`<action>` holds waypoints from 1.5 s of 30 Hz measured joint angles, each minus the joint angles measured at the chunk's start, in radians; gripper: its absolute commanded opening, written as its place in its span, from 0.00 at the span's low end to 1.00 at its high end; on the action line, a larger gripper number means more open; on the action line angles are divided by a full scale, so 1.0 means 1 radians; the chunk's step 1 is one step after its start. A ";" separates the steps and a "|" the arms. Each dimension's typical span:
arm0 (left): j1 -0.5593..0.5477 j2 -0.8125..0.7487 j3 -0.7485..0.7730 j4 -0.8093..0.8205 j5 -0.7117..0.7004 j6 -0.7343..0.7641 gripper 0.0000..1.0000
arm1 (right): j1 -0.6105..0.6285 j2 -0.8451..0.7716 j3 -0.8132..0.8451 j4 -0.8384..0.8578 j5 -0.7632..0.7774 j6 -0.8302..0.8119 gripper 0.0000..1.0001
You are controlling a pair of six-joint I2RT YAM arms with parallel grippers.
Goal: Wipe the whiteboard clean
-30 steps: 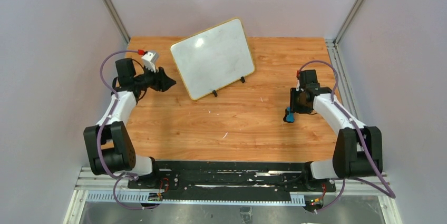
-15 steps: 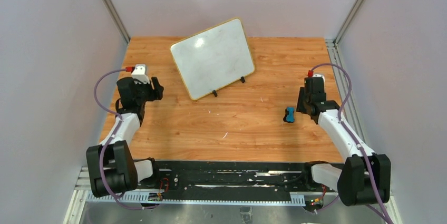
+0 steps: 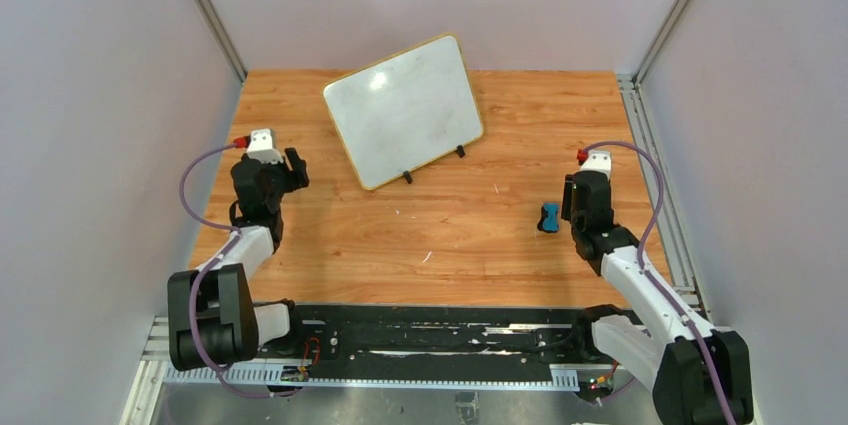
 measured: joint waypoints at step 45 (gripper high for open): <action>-0.242 0.145 -0.251 0.509 -0.196 0.093 0.98 | 0.014 -0.108 -0.291 0.486 0.098 -0.167 0.42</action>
